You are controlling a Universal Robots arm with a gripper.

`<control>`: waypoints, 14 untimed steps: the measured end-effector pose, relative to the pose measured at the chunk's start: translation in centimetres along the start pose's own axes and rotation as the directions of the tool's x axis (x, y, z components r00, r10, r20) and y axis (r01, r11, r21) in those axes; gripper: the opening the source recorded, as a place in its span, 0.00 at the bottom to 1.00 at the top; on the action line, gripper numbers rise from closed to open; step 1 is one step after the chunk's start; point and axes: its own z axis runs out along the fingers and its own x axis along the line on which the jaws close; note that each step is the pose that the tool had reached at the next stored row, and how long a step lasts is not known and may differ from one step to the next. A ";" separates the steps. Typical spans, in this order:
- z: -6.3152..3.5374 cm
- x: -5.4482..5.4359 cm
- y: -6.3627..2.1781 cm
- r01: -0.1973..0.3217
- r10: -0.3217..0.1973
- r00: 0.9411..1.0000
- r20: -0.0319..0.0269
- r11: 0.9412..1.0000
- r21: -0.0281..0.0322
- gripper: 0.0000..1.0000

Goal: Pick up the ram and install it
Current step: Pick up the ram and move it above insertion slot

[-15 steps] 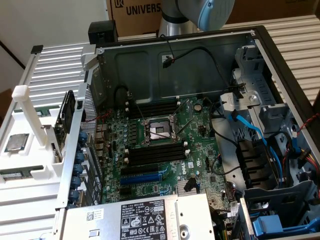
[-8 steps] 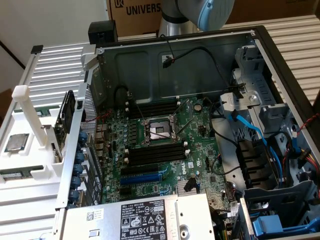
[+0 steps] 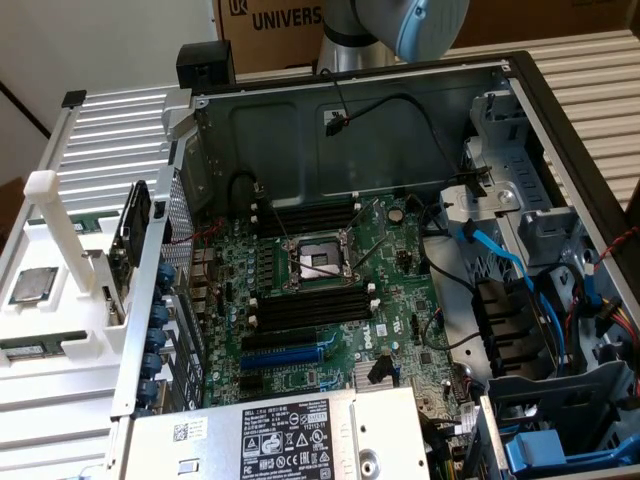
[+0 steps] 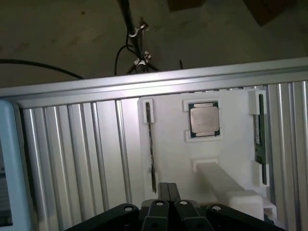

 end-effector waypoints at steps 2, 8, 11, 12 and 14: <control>0.36 0.1 0.00 0.008 -0.008 1.000 0.000 1.000 0.000 0.10; 1.45 0.4 0.01 0.030 -0.030 1.000 0.001 1.000 -0.002 0.10; 1.94 0.6 -0.02 0.037 -0.037 0.999 0.001 0.999 -0.007 0.10; 2.05 0.7 -0.04 0.039 -0.039 0.999 0.002 0.999 -0.011 0.10; 2.20 0.8 -0.09 0.041 -0.041 0.999 0.004 0.999 -0.021 0.10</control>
